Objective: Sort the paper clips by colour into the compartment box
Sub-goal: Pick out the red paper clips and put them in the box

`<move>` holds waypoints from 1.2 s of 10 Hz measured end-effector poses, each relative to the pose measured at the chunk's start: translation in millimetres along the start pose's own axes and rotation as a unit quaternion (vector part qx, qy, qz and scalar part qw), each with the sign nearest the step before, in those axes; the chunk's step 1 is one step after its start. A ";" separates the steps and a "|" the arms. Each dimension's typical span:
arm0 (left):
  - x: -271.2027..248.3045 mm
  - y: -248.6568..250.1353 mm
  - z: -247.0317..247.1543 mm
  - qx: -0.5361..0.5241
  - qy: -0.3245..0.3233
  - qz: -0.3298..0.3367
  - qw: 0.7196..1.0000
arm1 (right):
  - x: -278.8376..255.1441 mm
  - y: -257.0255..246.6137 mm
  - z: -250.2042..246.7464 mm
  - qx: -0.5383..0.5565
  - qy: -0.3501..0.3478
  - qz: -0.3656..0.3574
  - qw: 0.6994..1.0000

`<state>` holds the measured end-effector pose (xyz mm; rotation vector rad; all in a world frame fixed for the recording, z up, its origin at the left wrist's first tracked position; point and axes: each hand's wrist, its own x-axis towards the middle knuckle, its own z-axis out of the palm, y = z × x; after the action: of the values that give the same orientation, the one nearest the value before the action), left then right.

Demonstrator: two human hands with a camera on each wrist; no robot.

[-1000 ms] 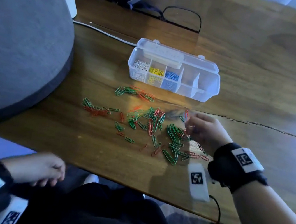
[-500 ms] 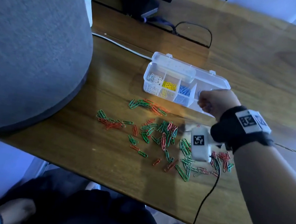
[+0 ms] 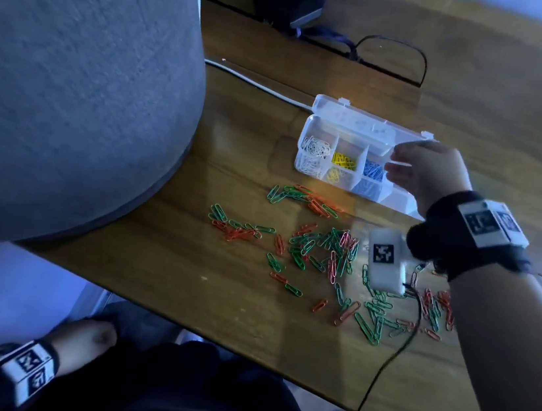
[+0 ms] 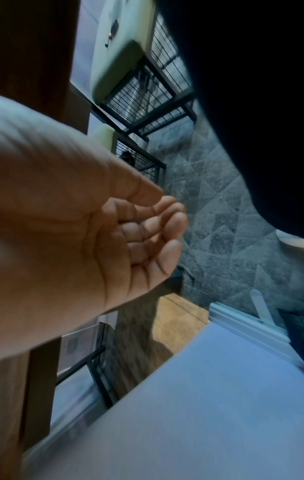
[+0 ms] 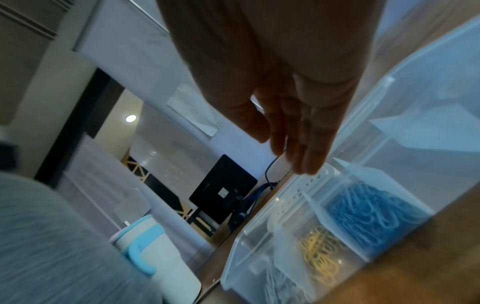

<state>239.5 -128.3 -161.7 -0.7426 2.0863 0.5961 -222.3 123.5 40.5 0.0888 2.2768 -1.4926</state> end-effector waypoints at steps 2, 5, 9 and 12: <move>-53.8 78.8 -75.6 -0.050 -0.037 0.059 0.996 | -83.4 47.6 9.3 -0.210 -0.107 -0.067 0.970; -70.1 162.4 -133.6 -0.199 0.135 0.197 0.950 | -101.7 79.5 54.7 -0.397 -0.126 -0.163 0.894; -21.4 183.8 -146.7 -0.185 0.321 0.155 0.916 | -118.5 95.3 70.0 -0.433 -0.108 -0.209 0.870; -28.5 198.4 -143.0 -0.072 0.293 0.260 0.917 | -116.5 96.4 93.1 -0.480 -0.158 -0.307 0.806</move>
<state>40.0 -69.3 -30.0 -0.4705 2.8618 0.9050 -61.2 101.2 -30.9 -1.1796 2.5722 -0.3128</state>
